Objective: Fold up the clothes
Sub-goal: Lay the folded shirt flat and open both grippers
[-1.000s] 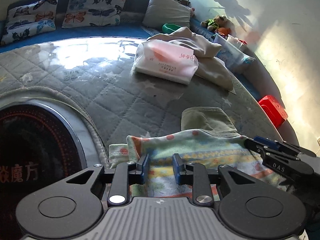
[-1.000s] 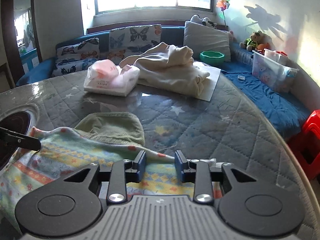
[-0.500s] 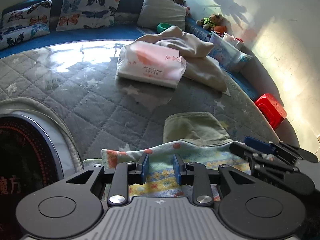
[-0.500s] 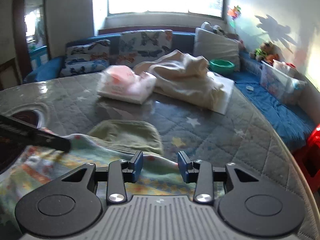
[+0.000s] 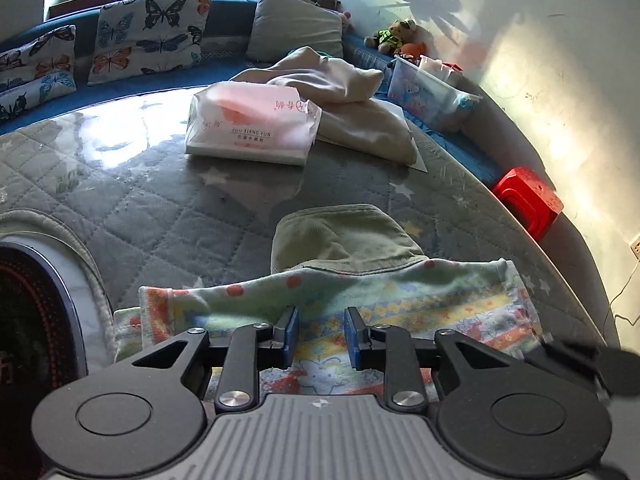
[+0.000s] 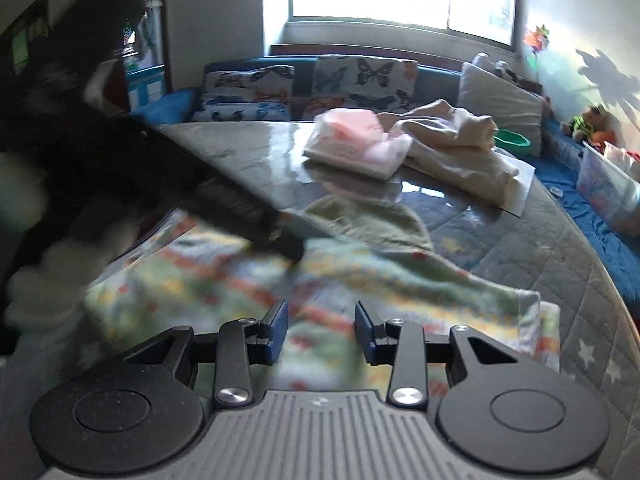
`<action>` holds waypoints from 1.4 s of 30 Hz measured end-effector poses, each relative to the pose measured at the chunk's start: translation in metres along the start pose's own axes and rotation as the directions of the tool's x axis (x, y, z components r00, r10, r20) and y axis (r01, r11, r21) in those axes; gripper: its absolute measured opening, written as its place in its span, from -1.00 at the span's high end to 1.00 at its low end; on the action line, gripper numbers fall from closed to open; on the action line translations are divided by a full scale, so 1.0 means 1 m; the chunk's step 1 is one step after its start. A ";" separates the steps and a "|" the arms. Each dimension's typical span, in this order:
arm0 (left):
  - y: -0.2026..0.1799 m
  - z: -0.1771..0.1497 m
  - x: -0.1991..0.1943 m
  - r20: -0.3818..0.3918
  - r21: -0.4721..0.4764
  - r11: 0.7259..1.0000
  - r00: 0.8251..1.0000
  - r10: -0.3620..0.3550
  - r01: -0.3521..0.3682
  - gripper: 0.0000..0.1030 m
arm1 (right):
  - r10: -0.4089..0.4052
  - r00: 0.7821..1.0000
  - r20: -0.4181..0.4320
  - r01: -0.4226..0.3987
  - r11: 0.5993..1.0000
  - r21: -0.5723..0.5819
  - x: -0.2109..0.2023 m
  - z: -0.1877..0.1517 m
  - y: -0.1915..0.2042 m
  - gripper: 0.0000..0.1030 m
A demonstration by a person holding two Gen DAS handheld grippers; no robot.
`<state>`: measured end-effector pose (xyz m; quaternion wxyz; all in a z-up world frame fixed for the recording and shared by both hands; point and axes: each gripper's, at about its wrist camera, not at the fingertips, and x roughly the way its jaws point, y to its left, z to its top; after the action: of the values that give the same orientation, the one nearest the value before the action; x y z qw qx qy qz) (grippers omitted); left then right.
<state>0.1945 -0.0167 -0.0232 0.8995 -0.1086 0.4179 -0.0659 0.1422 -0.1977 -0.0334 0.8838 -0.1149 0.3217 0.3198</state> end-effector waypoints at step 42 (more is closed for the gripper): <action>0.019 -0.094 -0.094 0.028 0.104 0.993 0.998 0.058 -0.061 0.39 | -0.181 0.983 0.014 0.174 0.963 0.206 -0.065 -0.060 -0.034 -0.21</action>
<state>0.0630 0.0080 -0.0179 0.9108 -0.0495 0.4055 -0.0595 0.0961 -0.2807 -0.0377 0.9211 -0.0466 0.3267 0.2066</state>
